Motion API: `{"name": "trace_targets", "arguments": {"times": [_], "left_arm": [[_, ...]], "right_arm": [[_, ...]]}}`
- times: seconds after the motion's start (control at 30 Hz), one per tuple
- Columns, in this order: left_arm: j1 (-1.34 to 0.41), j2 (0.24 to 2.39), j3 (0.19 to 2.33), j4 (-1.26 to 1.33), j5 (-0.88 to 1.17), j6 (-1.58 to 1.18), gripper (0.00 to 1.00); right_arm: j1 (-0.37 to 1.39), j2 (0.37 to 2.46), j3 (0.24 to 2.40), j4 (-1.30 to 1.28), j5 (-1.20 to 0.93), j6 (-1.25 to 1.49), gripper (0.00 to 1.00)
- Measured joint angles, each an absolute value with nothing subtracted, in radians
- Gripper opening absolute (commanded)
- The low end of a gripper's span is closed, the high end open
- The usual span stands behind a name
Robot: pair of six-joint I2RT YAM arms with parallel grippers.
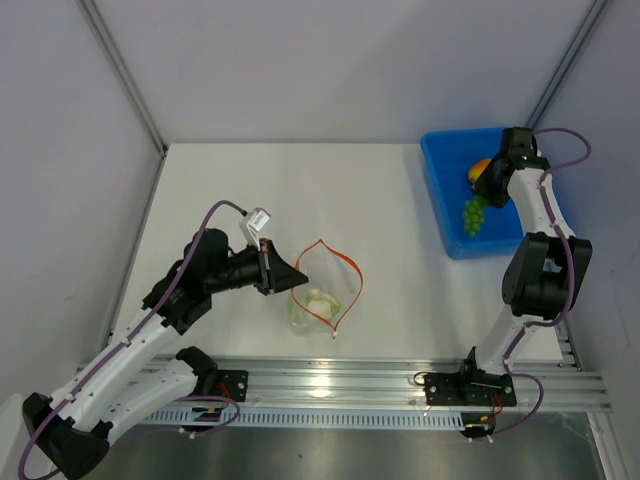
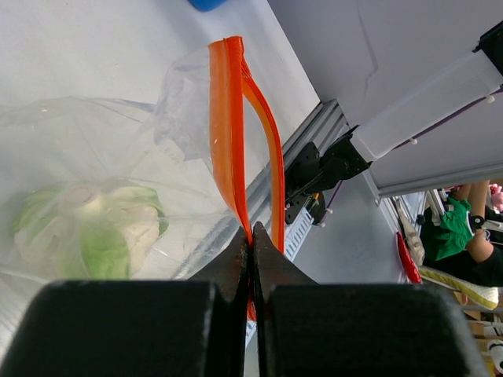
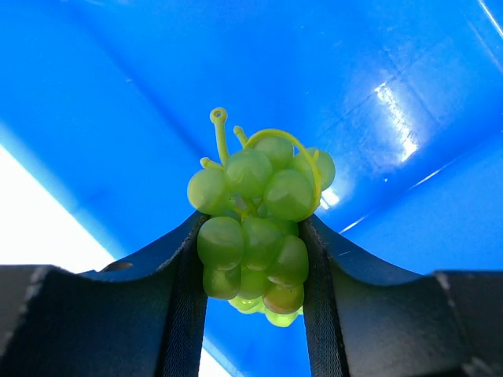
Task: Place the food in the zip-top bag and seal the zipper
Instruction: Pick up the fake fruit from the bin, then place the fake fruit in the zipper food storage bag.
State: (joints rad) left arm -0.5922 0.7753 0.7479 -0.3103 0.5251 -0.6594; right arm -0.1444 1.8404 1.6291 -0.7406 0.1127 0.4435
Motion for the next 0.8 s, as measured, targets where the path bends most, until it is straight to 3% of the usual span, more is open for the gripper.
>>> {"name": "trace_targets", "arguments": {"times": [0.37, 0.8], "left_arm": [[-0.592, 0.77, 0.744, -0.312, 0.528, -0.675, 0.01], [-0.592, 0.78, 0.743, -0.297, 0.552, -0.682, 0.0]], "right_arm": [[-0.086, 1.587, 1.606, -0.739, 0.057, 0.439, 0.14], [0.191, 1.278, 1.468, -0.685, -0.091, 0.408, 0.1]]}}
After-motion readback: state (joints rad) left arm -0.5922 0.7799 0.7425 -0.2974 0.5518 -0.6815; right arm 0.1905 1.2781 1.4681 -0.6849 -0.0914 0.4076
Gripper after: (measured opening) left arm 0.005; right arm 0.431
